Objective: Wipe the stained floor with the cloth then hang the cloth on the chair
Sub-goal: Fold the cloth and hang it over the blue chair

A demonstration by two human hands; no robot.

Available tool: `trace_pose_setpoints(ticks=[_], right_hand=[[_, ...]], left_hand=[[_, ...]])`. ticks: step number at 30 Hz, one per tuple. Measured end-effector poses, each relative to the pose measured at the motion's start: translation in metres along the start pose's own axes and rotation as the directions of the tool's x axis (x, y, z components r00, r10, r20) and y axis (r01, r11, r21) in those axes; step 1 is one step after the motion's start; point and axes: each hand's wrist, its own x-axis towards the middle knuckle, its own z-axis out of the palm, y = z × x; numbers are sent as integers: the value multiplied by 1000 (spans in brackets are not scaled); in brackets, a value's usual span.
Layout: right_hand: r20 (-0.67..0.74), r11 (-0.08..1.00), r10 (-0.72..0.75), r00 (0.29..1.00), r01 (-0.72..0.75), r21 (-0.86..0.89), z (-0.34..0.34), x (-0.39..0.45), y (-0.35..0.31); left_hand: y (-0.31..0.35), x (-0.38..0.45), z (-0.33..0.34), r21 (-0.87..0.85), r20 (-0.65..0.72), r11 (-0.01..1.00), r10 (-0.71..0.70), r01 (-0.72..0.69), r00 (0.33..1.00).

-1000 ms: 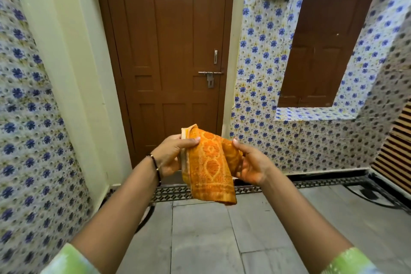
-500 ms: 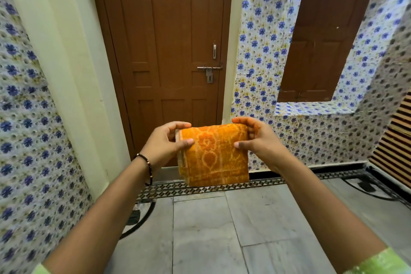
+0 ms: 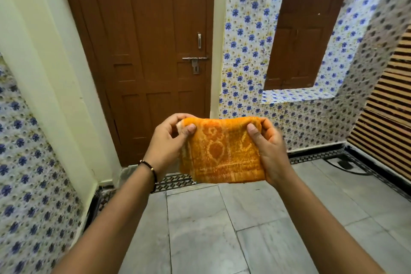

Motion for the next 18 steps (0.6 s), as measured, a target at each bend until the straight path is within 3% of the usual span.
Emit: trace_pose_setpoints(ticks=[2, 5, 8, 10, 12, 15, 18], right_hand=[[-29, 995, 99, 995, -98, 18, 0, -11, 12], [57, 955, 240, 969, -246, 166, -15, -29, 25], [195, 858, 218, 956, -283, 429, -41, -46, 28], [212, 854, 252, 944, -320, 411, -54, -59, 32], [139, 875, 320, 937, -349, 337, -62, -69, 37], [-73, 915, 308, 949, -274, 297, -83, -75, 29], [-213, 948, 239, 947, -181, 260, -112, -80, 9]], left_hand=[[-2, 1, 14, -139, 0, 988, -61, 60, 998], [-13, 3, 36, -218, -5, 973, -77, 74, 997], [-19, 5, 57, -321, 35, 940, -110, 116, 993], [-21, 4, 75, -387, 111, 910, -115, 150, 987], [-22, 1, 94, -416, 173, 893, -111, 174, 979], [-26, 1, 119, -373, 257, 895, -156, 247, 954], [-38, 1, 143, -205, 461, 908, -240, 366, 854]])
